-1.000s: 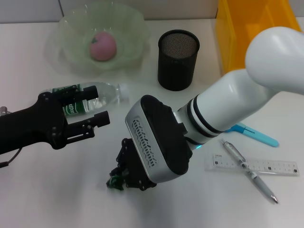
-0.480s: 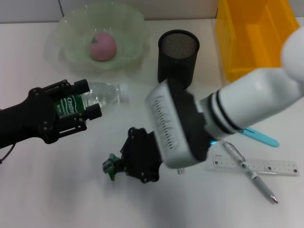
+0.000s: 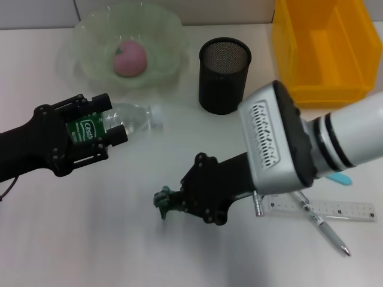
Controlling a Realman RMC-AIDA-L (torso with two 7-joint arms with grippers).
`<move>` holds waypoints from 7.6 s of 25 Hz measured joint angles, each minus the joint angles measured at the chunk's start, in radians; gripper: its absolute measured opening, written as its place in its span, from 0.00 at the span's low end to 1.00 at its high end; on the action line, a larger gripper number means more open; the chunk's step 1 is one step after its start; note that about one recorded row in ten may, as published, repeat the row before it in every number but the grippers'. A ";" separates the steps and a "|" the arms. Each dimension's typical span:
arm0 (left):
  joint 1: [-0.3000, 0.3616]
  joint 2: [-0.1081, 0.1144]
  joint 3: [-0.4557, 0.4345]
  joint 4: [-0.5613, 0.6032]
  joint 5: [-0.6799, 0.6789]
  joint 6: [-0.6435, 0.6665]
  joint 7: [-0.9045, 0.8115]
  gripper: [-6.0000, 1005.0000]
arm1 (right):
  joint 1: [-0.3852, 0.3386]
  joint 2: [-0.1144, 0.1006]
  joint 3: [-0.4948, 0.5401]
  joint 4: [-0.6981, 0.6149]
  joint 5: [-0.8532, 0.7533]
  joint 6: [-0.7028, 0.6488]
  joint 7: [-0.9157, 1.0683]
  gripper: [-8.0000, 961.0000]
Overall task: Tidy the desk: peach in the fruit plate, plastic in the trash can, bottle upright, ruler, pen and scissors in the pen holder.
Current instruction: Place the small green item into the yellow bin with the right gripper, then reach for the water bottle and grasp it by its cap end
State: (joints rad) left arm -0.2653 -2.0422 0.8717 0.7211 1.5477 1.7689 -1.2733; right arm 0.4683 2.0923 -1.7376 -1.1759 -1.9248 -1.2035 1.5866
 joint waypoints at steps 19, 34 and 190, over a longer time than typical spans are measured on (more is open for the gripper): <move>-0.006 -0.002 -0.001 -0.004 0.000 -0.006 0.002 0.71 | -0.193 -0.001 0.203 -0.054 0.505 0.032 -0.283 0.03; -0.025 -0.015 0.000 -0.005 0.000 -0.008 0.002 0.71 | -0.266 -0.006 0.565 0.141 0.740 0.047 -0.325 0.04; -0.533 -0.038 0.635 0.226 1.049 -0.651 -0.934 0.71 | -0.176 -0.015 0.958 0.839 0.572 -0.407 -0.504 0.73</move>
State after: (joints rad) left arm -0.7987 -2.0801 1.5063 0.9476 2.5971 1.1182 -2.2075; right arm 0.2928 2.0769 -0.7793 -0.3374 -1.3530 -1.6106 1.0830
